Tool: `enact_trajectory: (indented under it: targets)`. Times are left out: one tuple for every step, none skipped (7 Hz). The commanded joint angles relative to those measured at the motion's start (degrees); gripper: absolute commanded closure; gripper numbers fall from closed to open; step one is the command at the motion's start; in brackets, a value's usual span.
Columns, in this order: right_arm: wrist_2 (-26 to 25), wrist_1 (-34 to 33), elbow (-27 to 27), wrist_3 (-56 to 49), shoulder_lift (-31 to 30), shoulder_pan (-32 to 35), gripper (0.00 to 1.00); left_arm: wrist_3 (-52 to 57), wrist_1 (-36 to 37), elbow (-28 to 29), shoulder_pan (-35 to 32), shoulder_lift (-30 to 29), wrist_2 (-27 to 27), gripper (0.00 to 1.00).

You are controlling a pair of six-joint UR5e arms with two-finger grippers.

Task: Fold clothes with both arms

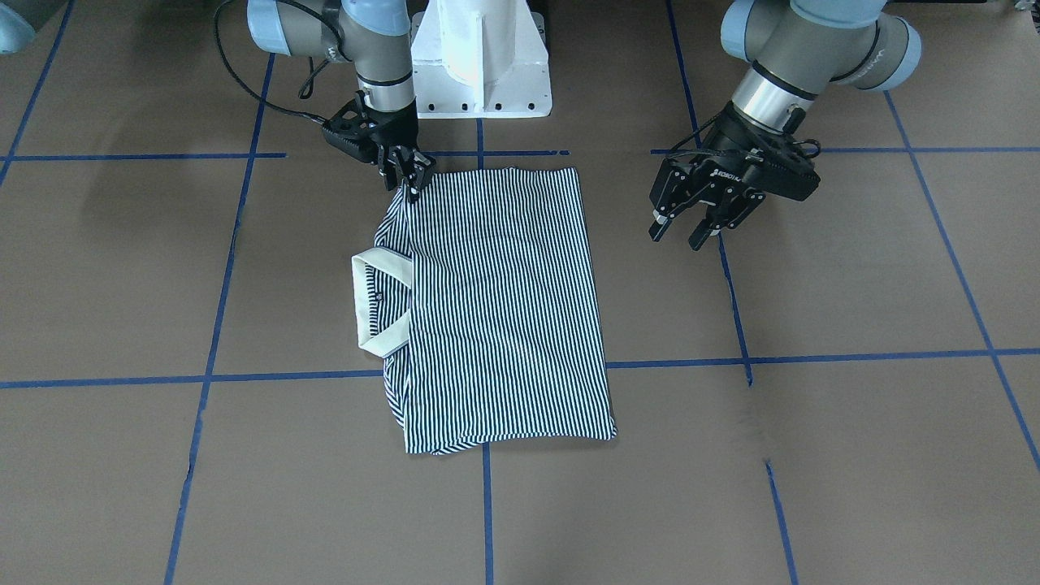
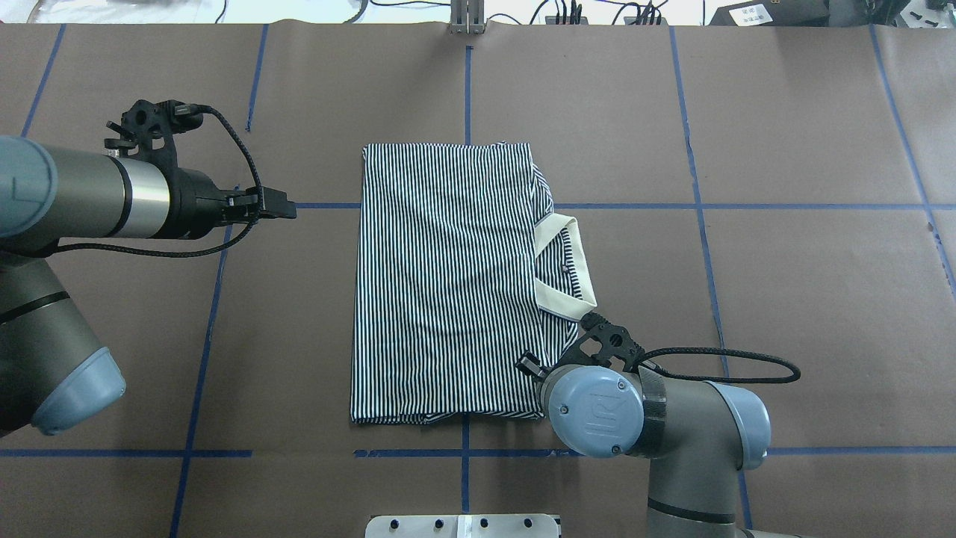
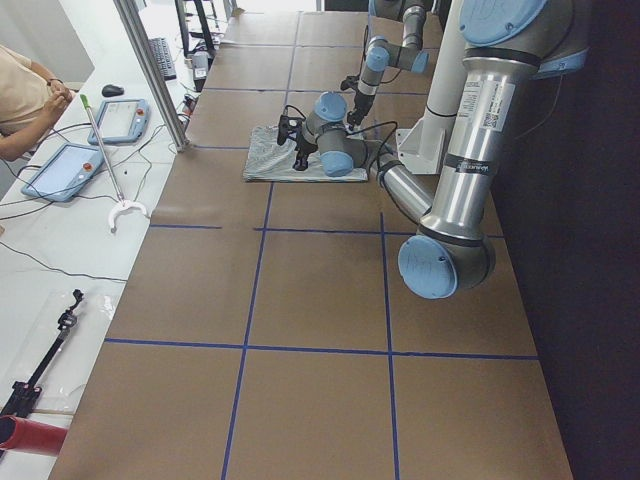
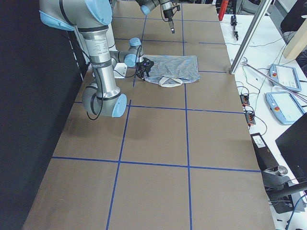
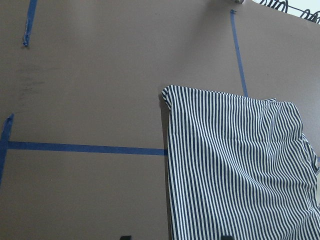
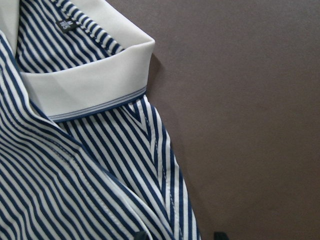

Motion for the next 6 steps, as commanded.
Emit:
enact_trajectory:
  targets:
    - [0.08,0.0,-0.07,-0.07,0.08,-0.43,0.54,0.0,-0.02,-0.24,-0.1,0.08,0.0,0.33]
    - [-0.01,0.0,-0.07,-0.07,0.08,-0.61,0.68,0.0,0.07,-0.42,-0.1,0.08,0.0,0.33]
    - [0.08,0.0,-0.15,-0.07,0.08,-0.69,0.92,0.0,0.15,-0.77,-0.1,0.08,0.0,0.33]
    - [0.08,0.0,-0.16,-0.07,-0.01,-0.87,1.0,0.0,0.16,-0.77,-0.18,0.08,0.0,0.33]
    - [0.08,-0.09,-0.07,-0.16,0.08,-0.96,1.0,0.0,0.16,-1.2,-0.19,0.51,0.0,0.33]
    - [0.95,-0.09,0.45,-0.16,0.34,-0.87,1.0,0.0,0.16,-1.64,-0.19,0.87,0.0,0.33]
